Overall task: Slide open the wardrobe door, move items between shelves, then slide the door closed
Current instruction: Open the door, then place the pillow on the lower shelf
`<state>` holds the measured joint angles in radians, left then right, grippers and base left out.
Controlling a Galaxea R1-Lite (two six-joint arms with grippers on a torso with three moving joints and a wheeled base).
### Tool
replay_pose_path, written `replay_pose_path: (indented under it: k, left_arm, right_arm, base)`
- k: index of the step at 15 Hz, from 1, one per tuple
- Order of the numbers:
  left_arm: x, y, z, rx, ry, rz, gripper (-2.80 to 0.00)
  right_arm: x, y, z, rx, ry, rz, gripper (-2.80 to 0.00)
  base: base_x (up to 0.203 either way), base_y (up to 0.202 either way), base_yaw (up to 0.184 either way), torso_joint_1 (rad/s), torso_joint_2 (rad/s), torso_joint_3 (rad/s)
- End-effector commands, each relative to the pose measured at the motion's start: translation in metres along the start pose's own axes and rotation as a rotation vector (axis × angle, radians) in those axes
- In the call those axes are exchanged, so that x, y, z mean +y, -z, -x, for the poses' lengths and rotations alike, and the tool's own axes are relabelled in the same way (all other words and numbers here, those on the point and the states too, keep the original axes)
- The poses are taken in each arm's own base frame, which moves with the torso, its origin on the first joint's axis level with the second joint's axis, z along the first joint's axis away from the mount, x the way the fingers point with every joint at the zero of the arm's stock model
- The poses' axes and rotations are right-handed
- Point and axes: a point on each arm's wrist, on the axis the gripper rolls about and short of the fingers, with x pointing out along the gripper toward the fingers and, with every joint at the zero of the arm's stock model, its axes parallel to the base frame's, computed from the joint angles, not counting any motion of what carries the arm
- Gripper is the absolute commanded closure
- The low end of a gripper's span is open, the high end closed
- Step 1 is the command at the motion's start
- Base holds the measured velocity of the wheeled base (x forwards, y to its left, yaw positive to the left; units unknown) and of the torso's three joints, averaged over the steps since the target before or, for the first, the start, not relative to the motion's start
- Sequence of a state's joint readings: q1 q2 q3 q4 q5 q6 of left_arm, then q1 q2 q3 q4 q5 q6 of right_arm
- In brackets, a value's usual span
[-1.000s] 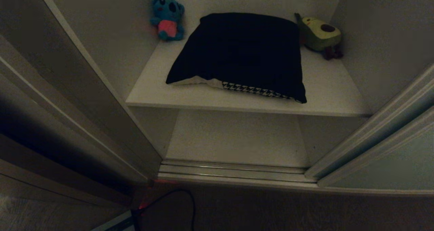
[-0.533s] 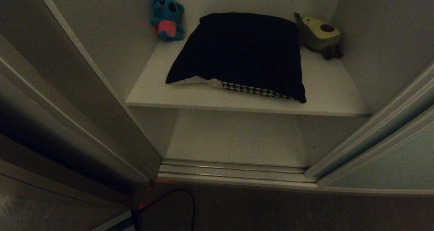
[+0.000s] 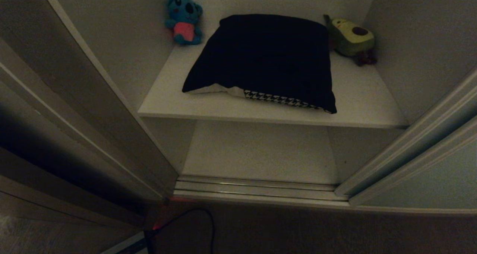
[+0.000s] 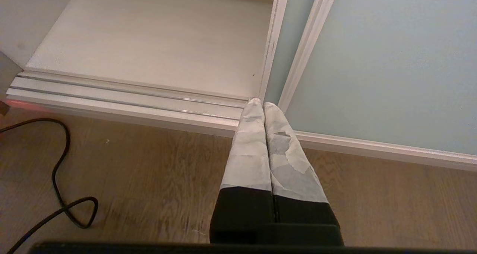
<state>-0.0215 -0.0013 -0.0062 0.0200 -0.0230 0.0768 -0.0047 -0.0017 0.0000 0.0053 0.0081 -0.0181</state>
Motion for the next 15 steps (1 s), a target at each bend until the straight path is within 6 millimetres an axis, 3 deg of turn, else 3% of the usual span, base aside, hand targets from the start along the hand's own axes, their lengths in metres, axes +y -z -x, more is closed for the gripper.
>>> replay_pose_path:
  k: [1,15]
  left_arm:
    - [0.0000,0.0000,0.0000,0.000,0.000,-0.001,0.00]
    - [0.0001,0.0001,-0.0001,0.002,0.000,-0.019,0.00]
  right_arm:
    - [0.0000,0.0013,-0.0003,0.006,-0.001,-0.001,0.00]
    - [0.0000,0.0015,-0.0004,0.007,-0.001,0.000,0.00]
  base:
    - [0.000,0.000,0.000,0.000,0.00,0.000]
    - [0.000,0.000,0.000,0.000,0.00,0.000]
